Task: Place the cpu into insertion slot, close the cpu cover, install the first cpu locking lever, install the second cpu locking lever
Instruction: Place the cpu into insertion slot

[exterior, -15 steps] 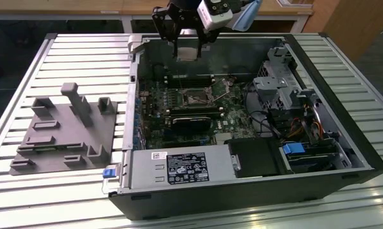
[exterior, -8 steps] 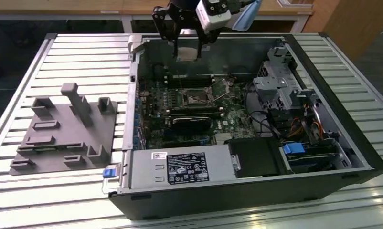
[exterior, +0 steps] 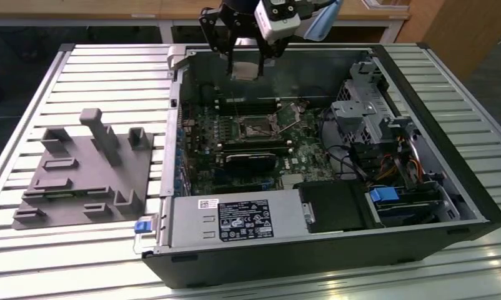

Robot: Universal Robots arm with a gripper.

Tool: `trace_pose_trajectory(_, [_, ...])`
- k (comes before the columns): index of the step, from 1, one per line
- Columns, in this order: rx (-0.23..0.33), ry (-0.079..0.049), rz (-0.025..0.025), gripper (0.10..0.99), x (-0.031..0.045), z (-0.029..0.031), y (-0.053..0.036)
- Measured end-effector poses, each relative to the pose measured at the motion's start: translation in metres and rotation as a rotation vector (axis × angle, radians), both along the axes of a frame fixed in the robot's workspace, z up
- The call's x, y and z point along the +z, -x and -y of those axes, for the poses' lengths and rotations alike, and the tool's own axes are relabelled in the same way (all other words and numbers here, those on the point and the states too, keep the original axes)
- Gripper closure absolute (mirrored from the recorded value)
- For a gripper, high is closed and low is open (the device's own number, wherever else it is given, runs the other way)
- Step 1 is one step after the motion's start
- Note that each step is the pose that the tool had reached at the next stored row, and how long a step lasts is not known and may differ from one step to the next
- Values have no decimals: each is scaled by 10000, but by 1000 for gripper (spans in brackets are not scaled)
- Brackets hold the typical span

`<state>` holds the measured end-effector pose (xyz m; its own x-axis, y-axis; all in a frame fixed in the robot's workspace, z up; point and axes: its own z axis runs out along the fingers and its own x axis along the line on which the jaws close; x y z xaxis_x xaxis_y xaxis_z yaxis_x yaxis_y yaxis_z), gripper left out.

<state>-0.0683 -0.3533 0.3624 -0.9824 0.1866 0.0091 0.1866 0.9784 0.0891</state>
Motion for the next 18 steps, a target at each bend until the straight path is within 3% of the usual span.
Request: trace_pose_trajectory(18, [-633, 0, 0, 545, 0, 0, 0])
